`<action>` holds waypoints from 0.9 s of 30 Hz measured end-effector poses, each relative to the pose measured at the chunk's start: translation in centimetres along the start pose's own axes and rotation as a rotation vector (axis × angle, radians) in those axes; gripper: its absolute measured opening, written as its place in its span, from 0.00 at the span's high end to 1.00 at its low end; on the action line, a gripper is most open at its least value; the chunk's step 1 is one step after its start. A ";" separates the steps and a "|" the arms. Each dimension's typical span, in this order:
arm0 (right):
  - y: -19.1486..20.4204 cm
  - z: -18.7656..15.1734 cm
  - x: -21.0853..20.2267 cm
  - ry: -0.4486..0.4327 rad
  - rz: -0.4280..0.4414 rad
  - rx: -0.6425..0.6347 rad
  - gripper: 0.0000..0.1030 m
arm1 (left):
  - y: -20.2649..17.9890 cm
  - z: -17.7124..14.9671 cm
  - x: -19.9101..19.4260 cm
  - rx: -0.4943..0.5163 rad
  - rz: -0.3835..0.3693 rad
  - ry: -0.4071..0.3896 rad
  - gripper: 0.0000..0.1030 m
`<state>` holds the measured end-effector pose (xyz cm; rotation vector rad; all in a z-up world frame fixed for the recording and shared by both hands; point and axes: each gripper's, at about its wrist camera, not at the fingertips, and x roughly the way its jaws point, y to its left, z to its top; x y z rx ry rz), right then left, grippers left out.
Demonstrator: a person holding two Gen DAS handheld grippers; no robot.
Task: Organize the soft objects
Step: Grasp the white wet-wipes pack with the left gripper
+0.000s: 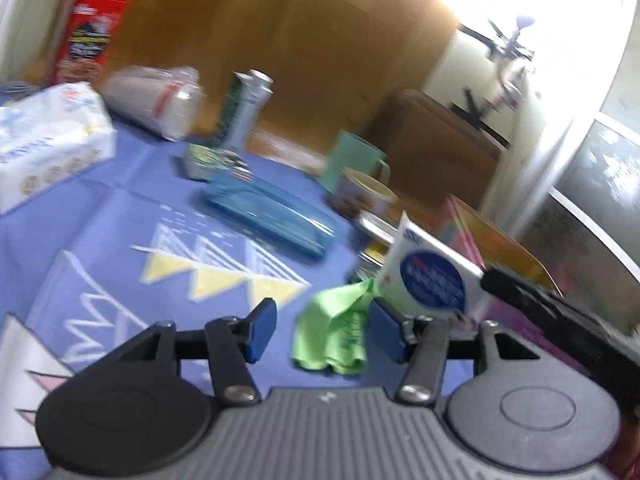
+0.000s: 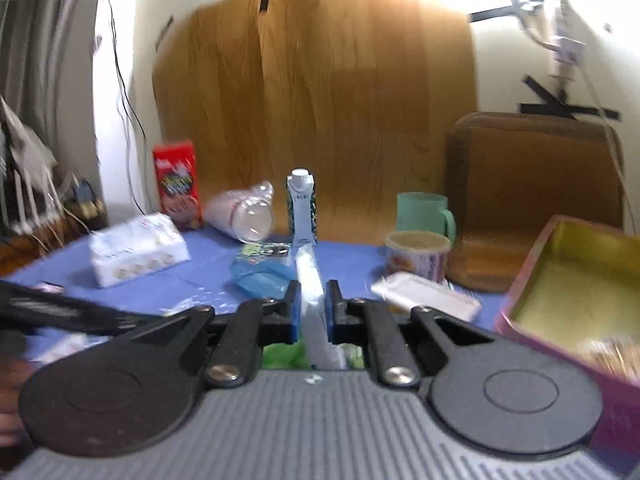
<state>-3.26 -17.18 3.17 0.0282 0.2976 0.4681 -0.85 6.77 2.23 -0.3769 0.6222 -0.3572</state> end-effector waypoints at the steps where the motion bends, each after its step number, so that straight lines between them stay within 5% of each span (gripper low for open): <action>1: -0.6 -0.7 -1.7 -0.007 0.006 0.017 0.86 | -0.5 -0.2 0.3 0.014 -0.020 0.016 0.49; 7: -2.1 -5.3 -6.0 0.044 -0.019 0.041 0.81 | -3.0 -1.2 2.4 0.049 -0.087 0.097 0.46; 10: -4.0 -5.4 -5.9 0.039 -0.196 0.112 0.78 | -4.2 -1.6 3.3 0.060 -0.104 0.135 0.45; 14: -6.9 -5.8 -5.1 0.086 -0.249 0.234 0.75 | -6.0 -2.3 3.9 0.110 -0.110 0.167 0.41; 17: -6.8 -6.1 -4.7 0.093 -0.221 0.214 0.58 | -6.9 -2.4 4.6 0.134 -0.100 0.188 0.38; 19: -6.3 -6.0 -4.1 0.107 -0.184 0.172 0.27 | -7.3 -1.9 5.2 0.145 -0.084 0.195 0.38; 22: -5.7 -6.2 -3.1 0.136 -0.162 0.081 0.24 | -8.1 -0.3 6.2 0.176 -0.063 0.162 0.29; 27: -6.0 -6.4 -1.9 0.208 -0.133 0.014 0.24 | -10.5 1.8 10.2 0.301 -0.033 0.165 0.32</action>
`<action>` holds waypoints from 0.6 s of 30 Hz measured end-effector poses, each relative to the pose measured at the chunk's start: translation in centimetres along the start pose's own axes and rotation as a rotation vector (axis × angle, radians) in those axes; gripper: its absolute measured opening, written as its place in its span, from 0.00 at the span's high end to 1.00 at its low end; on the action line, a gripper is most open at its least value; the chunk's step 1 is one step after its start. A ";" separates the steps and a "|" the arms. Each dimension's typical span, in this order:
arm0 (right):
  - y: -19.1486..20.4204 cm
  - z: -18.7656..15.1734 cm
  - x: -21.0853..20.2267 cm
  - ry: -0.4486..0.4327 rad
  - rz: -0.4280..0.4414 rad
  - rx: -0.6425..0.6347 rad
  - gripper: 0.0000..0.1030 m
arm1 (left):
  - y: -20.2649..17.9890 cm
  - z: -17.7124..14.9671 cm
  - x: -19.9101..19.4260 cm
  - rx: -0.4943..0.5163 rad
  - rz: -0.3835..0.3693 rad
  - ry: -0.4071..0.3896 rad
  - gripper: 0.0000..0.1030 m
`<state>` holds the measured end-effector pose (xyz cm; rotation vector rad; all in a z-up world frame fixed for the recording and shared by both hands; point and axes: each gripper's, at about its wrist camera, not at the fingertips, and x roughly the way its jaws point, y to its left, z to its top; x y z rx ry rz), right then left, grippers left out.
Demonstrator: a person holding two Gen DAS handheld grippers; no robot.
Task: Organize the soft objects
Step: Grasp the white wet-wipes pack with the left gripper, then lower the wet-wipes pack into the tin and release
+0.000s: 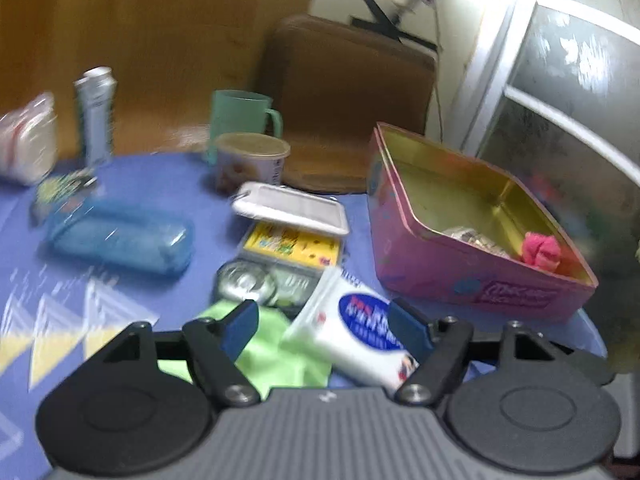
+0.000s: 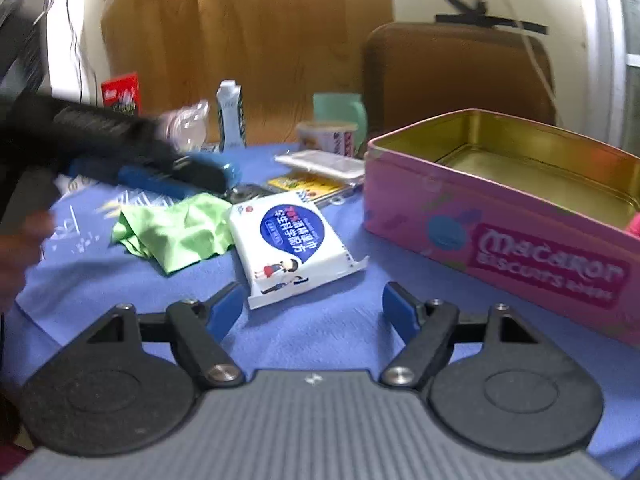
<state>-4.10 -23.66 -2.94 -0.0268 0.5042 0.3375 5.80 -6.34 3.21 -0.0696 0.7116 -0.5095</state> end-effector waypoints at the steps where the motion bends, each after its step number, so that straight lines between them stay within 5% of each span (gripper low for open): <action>1: 0.0 0.2 0.4 0.013 0.000 -0.007 0.24 | -0.4 0.4 1.0 0.027 0.013 0.015 0.37; 4: 0.3 0.9 1.8 0.054 0.012 -0.053 0.24 | -0.5 0.6 3.2 0.030 0.021 0.076 0.56; 7: 0.9 1.1 2.7 0.076 0.023 -0.102 0.26 | -0.9 -0.5 3.2 0.038 -0.003 0.081 0.56; 10: 1.1 1.4 3.0 0.058 0.015 -0.103 0.50 | -1.0 -1.2 2.2 0.024 0.010 0.073 0.59; 11: 1.0 1.4 2.9 0.050 0.023 -0.094 0.51 | -1.1 -1.2 1.7 0.017 0.011 0.064 0.59; 18: 1.1 1.8 -1.2 -0.181 -0.049 -0.080 0.55 | -4.6 2.4 -2.8 0.088 -0.068 -0.127 0.59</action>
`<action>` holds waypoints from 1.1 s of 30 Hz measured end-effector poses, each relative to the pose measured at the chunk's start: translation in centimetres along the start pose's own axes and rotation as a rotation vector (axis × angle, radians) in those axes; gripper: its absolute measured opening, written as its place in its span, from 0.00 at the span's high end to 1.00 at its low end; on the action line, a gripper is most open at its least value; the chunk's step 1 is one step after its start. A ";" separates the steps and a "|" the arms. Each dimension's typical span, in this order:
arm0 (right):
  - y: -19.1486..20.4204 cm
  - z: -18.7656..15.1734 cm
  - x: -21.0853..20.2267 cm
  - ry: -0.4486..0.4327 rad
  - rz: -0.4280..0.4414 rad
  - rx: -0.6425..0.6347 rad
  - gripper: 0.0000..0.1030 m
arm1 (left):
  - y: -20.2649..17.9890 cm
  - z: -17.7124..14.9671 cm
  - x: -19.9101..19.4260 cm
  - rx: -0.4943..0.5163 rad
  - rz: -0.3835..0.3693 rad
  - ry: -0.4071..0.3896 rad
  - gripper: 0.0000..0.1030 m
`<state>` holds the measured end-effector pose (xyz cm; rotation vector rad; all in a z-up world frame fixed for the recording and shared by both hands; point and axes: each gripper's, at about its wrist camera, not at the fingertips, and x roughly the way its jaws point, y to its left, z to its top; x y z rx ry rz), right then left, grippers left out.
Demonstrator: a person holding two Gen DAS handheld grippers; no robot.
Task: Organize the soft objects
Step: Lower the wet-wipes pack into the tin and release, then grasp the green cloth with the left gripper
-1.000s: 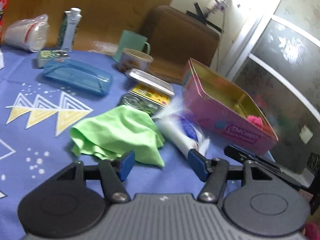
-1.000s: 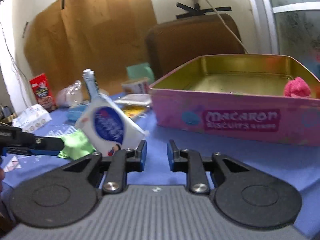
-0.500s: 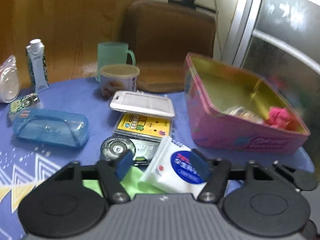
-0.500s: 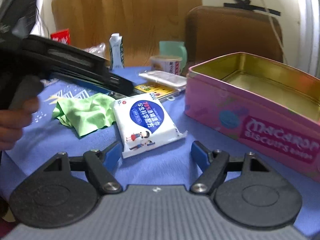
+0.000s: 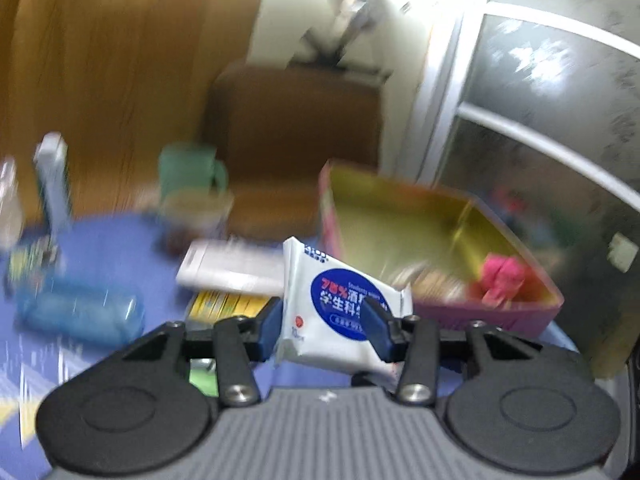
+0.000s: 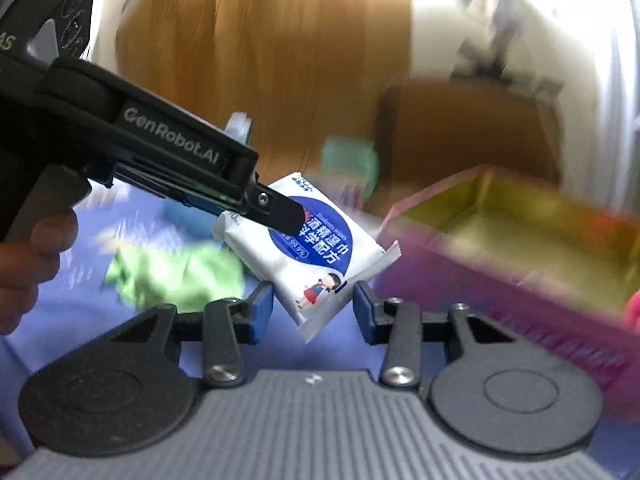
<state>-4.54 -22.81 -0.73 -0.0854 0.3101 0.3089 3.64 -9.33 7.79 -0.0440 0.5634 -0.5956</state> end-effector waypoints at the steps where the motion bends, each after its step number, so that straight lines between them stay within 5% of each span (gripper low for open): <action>1: -0.4 0.5 -0.8 -0.048 -0.031 -0.003 0.55 | -0.8 0.7 0.1 0.023 -0.011 -0.023 0.59; 5: -2.9 1.9 -2.2 -0.149 -0.155 -0.011 0.54 | -3.6 2.6 2.6 0.074 -0.054 -0.051 0.59; 11: -7.6 1.5 -1.1 -0.115 -0.310 0.038 0.56 | -6.9 2.7 8.4 0.116 -0.070 -0.011 0.59; 16: -9.9 1.0 1.1 -0.051 -0.415 0.051 0.56 | -8.2 1.8 10.8 0.138 0.005 0.018 0.58; 26: -10.1 -0.9 -2.8 -0.185 -0.353 0.242 0.56 | -1.0 -1.2 4.0 -0.030 -0.015 -0.031 0.56; 33: -5.3 -0.6 -2.8 -0.173 -0.193 0.204 0.55 | 6.7 -5.8 -2.0 -0.123 0.178 -0.036 0.56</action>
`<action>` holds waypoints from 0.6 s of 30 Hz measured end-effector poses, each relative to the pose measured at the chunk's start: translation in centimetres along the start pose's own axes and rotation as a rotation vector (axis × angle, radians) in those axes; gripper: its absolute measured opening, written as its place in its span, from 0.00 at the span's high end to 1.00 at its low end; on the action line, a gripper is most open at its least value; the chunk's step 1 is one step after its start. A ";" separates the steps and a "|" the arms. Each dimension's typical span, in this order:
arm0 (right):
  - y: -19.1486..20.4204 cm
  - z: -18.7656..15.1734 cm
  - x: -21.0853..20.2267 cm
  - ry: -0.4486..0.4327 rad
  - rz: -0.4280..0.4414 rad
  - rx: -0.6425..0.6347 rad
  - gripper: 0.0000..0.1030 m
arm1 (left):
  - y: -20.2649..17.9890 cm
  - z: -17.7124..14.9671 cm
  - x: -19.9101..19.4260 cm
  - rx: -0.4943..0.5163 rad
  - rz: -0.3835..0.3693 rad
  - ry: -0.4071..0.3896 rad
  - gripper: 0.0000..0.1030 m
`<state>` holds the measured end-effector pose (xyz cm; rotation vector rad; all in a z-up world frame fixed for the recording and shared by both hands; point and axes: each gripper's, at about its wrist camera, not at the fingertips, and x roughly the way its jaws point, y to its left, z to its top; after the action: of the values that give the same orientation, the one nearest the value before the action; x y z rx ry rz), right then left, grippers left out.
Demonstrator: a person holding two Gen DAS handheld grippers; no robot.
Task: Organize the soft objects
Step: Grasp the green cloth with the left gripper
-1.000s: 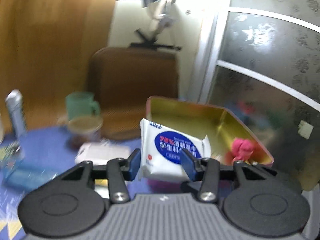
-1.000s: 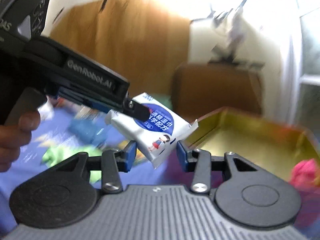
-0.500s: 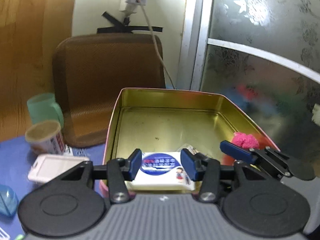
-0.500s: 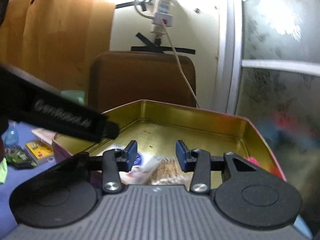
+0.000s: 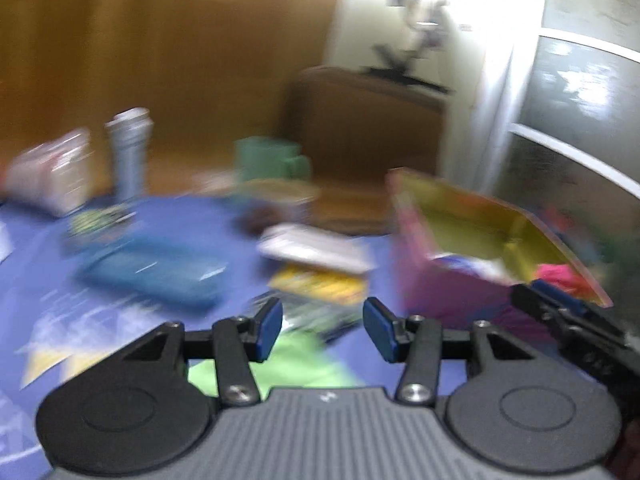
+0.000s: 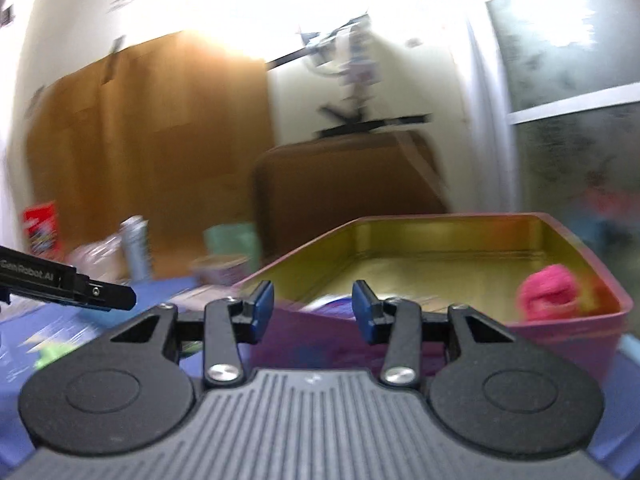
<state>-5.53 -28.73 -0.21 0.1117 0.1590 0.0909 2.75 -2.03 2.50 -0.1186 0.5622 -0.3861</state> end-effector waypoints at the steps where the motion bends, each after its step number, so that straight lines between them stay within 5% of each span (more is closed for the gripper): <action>1: 0.9 -0.2 0.3 0.027 0.035 -0.010 0.55 | 1.3 -0.6 -0.4 -0.022 0.035 0.008 0.56; 5: 4.3 -0.9 2.5 0.179 0.188 -0.027 0.50 | 6.0 -2.5 -1.3 -0.141 0.126 0.062 0.56; 12: 12.4 -1.6 5.8 0.374 0.384 -0.223 0.26 | 8.4 -1.9 -3.3 -0.262 0.030 0.055 0.55; 17: 16.1 -3.1 6.9 0.433 0.425 -0.333 0.37 | 5.8 -1.5 -1.1 -0.184 -0.030 0.133 0.49; 18: 16.4 -3.1 6.7 0.426 0.437 -0.346 0.56 | 5.4 -1.8 -0.6 -0.174 -0.029 0.148 0.49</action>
<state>-0.73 -11.47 -2.30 -0.2233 0.5399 0.5768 3.10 3.15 0.12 -0.2674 0.7410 -0.3758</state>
